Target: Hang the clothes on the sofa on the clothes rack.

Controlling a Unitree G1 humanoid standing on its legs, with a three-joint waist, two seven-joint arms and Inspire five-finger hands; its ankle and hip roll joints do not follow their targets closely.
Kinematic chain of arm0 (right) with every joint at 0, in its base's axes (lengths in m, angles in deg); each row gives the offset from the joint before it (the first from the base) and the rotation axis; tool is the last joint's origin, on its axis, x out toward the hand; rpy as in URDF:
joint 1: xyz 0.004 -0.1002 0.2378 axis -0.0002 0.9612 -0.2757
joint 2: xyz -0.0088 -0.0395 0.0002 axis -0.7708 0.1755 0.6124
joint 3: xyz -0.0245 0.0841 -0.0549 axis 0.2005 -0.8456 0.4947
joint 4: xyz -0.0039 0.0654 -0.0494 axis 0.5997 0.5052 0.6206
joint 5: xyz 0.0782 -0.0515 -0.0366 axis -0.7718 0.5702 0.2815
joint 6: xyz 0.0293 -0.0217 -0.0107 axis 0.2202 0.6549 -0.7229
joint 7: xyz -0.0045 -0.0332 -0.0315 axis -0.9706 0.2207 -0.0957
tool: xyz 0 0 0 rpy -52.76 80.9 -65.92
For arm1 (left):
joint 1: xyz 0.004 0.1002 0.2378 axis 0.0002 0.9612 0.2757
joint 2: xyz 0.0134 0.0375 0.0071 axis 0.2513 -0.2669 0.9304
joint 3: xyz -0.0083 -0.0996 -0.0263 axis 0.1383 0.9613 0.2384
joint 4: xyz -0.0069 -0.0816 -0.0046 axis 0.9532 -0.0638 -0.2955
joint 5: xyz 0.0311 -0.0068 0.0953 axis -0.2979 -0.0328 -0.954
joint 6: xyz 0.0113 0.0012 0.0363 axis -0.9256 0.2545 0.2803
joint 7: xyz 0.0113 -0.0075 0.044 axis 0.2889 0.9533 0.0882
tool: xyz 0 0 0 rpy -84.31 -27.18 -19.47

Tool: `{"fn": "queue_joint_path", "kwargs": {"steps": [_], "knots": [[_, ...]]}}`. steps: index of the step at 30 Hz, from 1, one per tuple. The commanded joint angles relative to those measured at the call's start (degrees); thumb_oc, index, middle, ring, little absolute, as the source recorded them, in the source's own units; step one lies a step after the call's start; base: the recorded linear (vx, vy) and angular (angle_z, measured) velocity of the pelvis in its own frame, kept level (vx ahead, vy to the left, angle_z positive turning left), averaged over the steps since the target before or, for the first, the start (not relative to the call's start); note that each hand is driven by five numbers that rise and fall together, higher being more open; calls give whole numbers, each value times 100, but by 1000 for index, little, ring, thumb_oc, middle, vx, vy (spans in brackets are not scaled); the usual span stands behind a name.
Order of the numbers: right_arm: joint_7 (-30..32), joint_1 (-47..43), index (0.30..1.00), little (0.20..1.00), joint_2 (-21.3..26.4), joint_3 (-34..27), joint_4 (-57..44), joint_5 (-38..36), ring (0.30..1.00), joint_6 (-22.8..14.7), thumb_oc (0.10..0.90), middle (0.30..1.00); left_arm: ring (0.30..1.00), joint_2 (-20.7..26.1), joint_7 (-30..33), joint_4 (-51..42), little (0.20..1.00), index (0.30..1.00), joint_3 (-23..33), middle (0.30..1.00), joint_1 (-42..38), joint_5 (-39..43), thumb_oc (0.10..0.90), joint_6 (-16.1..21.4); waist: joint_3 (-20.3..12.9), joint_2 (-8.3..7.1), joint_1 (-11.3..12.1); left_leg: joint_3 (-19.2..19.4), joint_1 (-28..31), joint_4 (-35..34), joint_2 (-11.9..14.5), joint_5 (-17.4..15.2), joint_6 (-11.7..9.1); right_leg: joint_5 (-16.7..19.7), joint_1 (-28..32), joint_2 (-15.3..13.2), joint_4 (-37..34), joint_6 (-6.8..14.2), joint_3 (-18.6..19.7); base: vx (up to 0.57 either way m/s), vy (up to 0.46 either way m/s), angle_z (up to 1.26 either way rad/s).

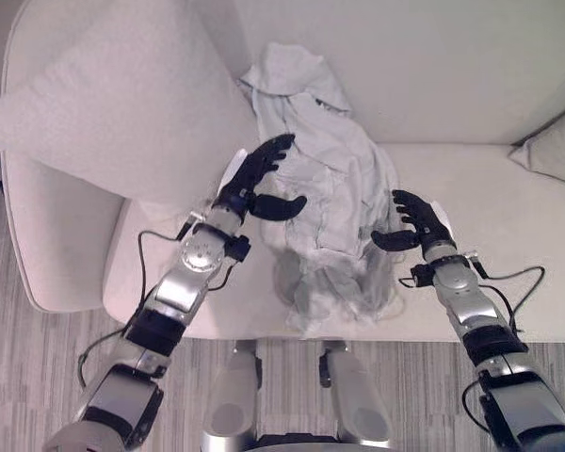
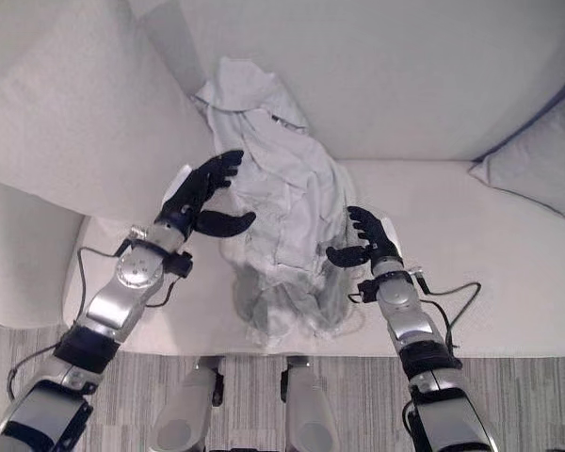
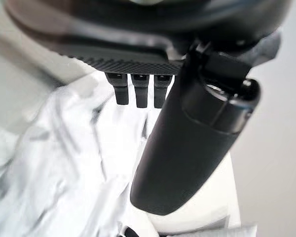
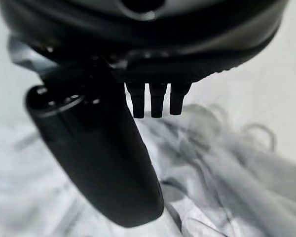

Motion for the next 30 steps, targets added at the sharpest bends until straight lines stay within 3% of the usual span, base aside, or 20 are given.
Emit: {"fn": "queue_joint_path", "kwargs": {"steps": [1,3,11,17,20,24,25,30], "knots": [[512,-929,900,900,846,-19,-91,-245,900,-286,800,900,900,-137,242,-338,900,900,12,900,-877,-183,800,543,-10,-11,29,-78,487,14,224,-684,25,-648,302,-476,17,-178,-10,-77,12,7],[648,-1477,900,900,1008,154,61,-310,900,-254,800,900,900,-54,435,-209,900,900,-201,900,-1561,-352,800,558,102,-19,10,-119,325,14,209,-703,21,-655,114,-488,17,-184,-16,-55,6,-1],[954,-2357,900,900,1426,361,177,-374,900,-269,800,900,900,-100,871,159,900,900,-459,900,-2871,-520,800,618,102,57,-100,-236,-171,14,218,-685,-46,-638,-429,-494,17,-183,-2,-8,2,-1],[954,-2741,900,900,1603,634,201,-428,900,-312,800,900,900,179,1003,644,900,900,-672,900,-3311,-493,800,615,102,90,-176,-288,-412,14,225,-673,-63,-597,-691,-501,17,-179,29,0,-10,-2],[951,-3266,900,900,1514,850,729,-718,900,-308,800,900,900,618,1159,947,900,900,-928,900,-3849,-618,800,618,102,109,-142,-349,-726,14,255,-660,-83,-581,-1016,-468,17,-185,25,-4,-8,-2],[927,-3384,900,900,1398,947,659,-876,900,-322,800,900,900,1077,1348,1137,900,900,-976,900,-4150,-725,800,610,102,111,-88,-398,-917,14,267,-642,-104,-558,-1221,-438,17,-182,34,0,0,0],[907,-3374,900,900,1366,957,577,-924,900,-343,800,900,900,1368,1419,1243,900,900,-1115,900,-4310,-845,800,586,102,121,-64,-403,-958,14,269,-632,-115,-553,-1267,-432,17,-181,34,0,0,0],[893,-3214,900,900,1329,930,467,-922,900,-336,800,900,900,1746,1694,1414,900,900,-1029,900,-4251,-1158,800,505,102,130,8,-406,-1072,14,261,-614,-139,-547,-1376,-449,17,-184,16,0,0,0]]}}
